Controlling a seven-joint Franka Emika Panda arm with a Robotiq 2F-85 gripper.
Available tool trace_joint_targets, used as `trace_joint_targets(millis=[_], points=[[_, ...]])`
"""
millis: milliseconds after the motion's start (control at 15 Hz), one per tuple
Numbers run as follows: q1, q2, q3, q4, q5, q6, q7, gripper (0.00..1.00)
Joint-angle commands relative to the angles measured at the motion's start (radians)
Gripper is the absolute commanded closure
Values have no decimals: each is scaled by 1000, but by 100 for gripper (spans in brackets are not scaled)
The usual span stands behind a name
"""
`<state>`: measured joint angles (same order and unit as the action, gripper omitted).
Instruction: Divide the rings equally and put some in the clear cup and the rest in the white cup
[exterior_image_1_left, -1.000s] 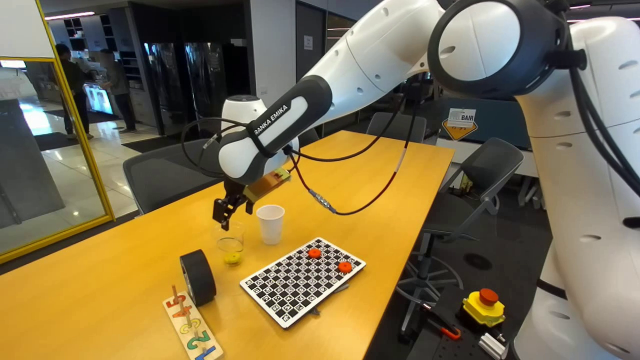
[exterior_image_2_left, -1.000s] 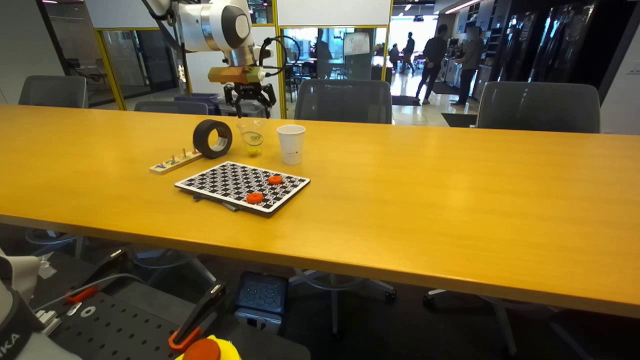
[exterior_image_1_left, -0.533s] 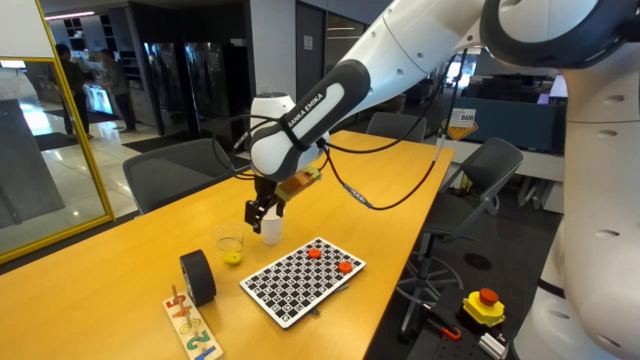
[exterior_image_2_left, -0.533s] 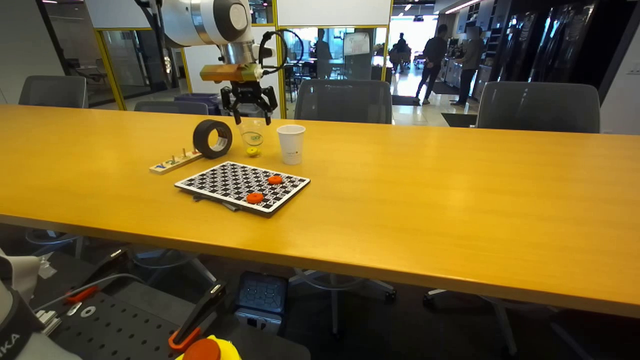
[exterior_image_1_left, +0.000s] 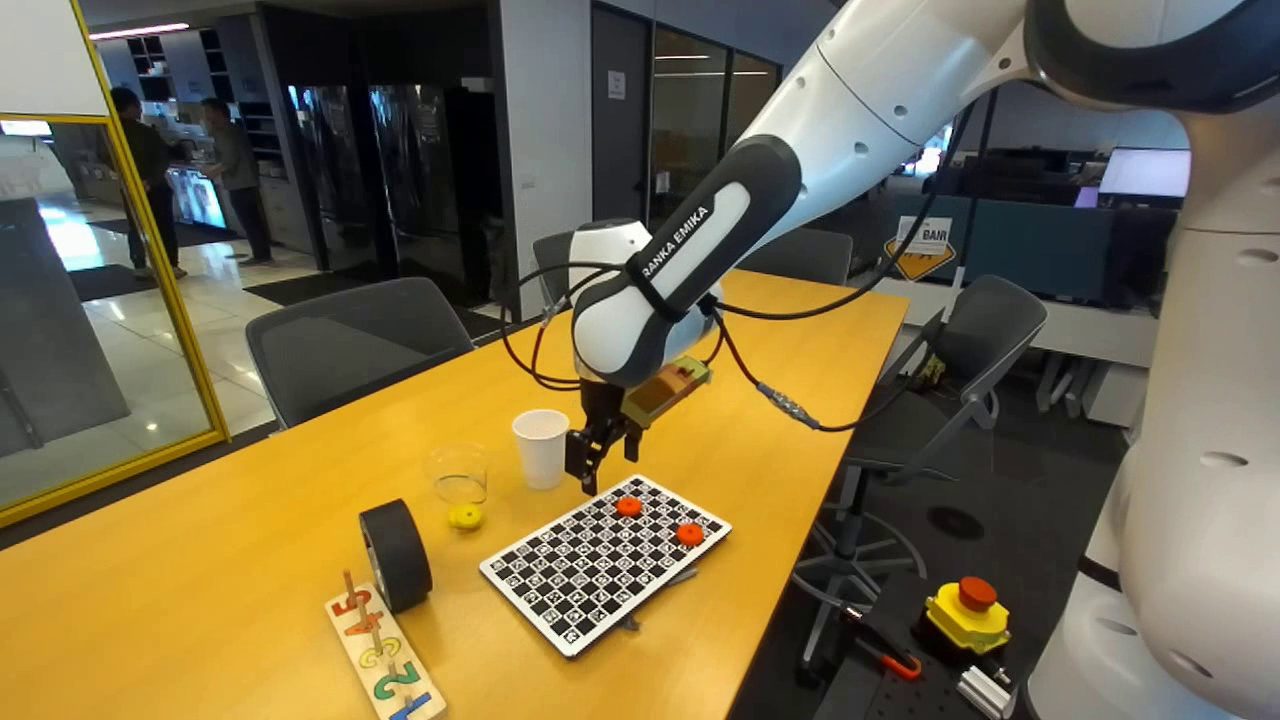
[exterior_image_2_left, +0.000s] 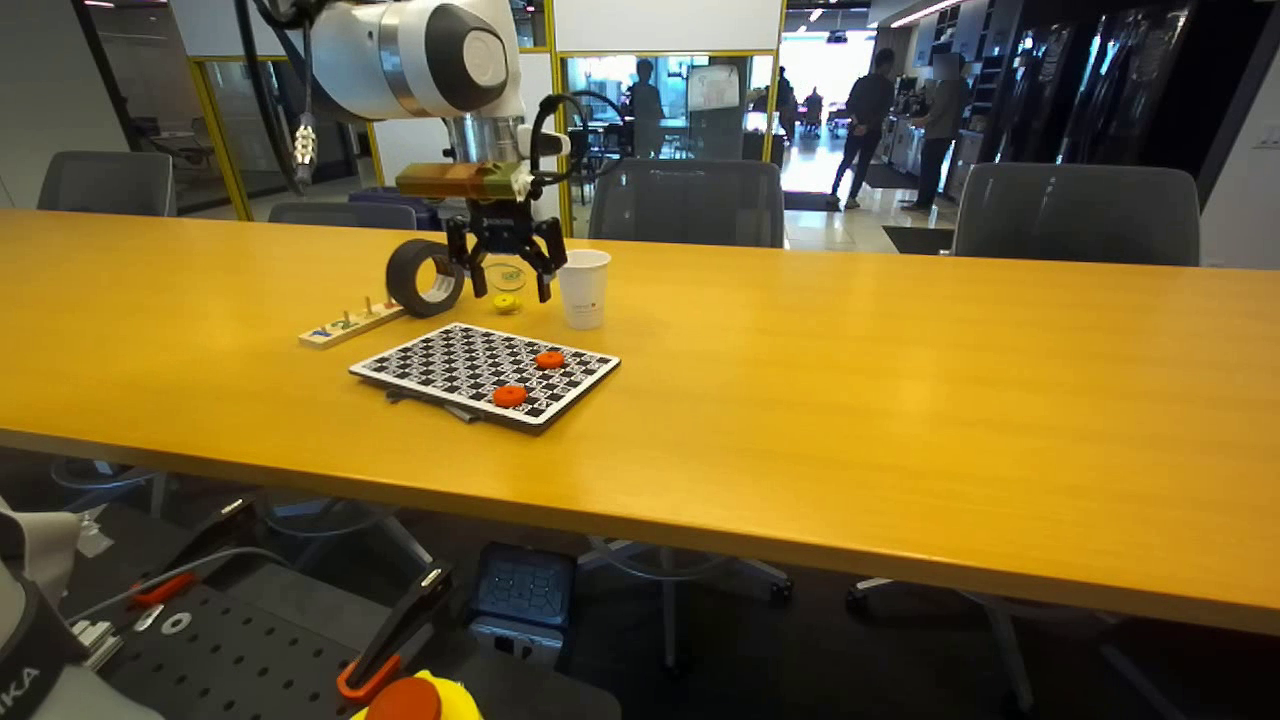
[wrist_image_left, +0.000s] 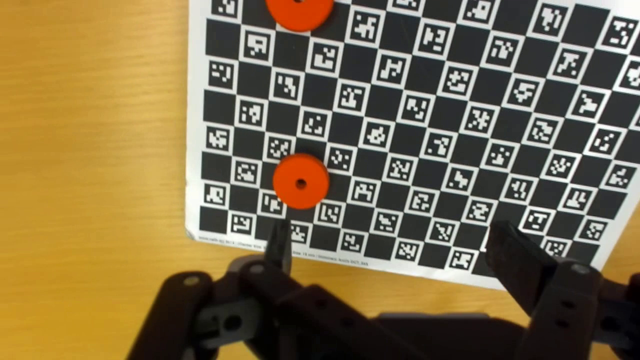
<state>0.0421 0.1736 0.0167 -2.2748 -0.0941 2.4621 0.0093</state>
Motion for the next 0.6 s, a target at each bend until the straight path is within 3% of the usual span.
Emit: trace_joint_targets(millis=[0,533], points=[[-18,18,-1,-8,19,4,-24,0],[-62,159,2,70,74,-10,-89,0]])
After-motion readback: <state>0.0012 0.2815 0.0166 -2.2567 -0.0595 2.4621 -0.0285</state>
